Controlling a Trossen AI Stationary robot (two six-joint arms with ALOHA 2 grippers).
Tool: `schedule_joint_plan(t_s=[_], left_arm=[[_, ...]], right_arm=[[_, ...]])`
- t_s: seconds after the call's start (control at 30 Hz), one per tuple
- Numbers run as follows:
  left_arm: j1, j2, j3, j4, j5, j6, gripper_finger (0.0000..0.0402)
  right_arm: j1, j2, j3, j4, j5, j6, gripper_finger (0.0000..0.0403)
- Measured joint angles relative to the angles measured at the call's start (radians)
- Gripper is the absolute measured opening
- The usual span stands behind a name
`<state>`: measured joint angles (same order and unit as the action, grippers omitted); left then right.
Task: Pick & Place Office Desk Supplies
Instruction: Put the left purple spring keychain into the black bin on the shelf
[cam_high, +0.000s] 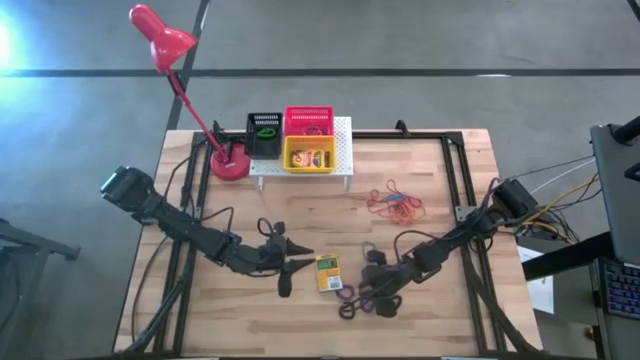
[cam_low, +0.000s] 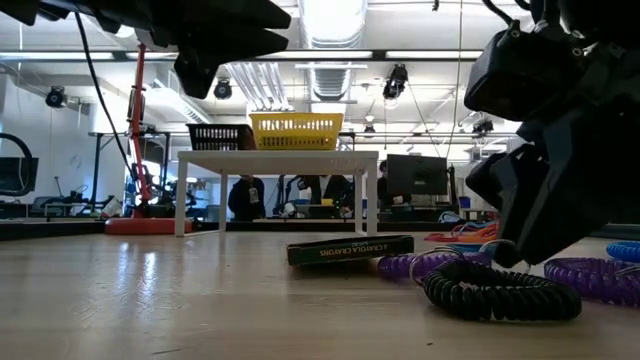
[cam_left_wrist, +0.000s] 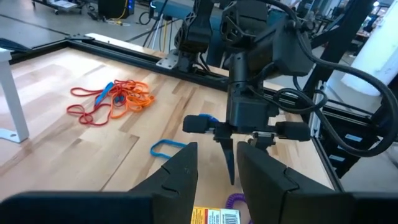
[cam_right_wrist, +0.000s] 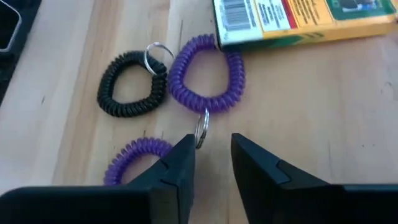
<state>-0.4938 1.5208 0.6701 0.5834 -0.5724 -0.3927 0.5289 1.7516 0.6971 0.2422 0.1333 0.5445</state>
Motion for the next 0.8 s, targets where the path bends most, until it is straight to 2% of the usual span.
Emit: schedule_joint_plan(t_s=[0.2, 0.3, 0.43, 0.53, 0.67, 0.8], left_arm=[[0.000, 0.000, -0.001, -0.004, 0.000, 0.003, 0.0118], [0.000, 0.000, -0.001, -0.007, 0.000, 0.003, 0.0118], [0.002, 0.000, -0.001, -0.011, 0.000, 0.003, 0.0118], [0.010, 0.005, -0.001, -0.011, 0.000, 0.016, 0.0118], [0.040, 0.020, -0.001, -0.009, 0.000, 0.094, 0.0118], [0.088, 0.027, -0.001, 0.009, 0.000, 0.150, 0.0118]], right_arm=[[-0.002, 0.040, -0.003, 0.082, -0.004, -0.047, 0.0119], [-0.001, 0.043, -0.003, 0.091, -0.003, -0.047, 0.0090], [0.001, 0.003, -0.003, 0.043, 0.012, -0.052, 0.0026], [0.008, -0.076, 0.002, -0.052, 0.084, -0.051, 0.0014], [0.008, -0.204, 0.019, -0.200, 0.237, -0.051, 0.0010], [0.003, -0.309, 0.020, -0.238, 0.383, -0.060, 0.0009]])
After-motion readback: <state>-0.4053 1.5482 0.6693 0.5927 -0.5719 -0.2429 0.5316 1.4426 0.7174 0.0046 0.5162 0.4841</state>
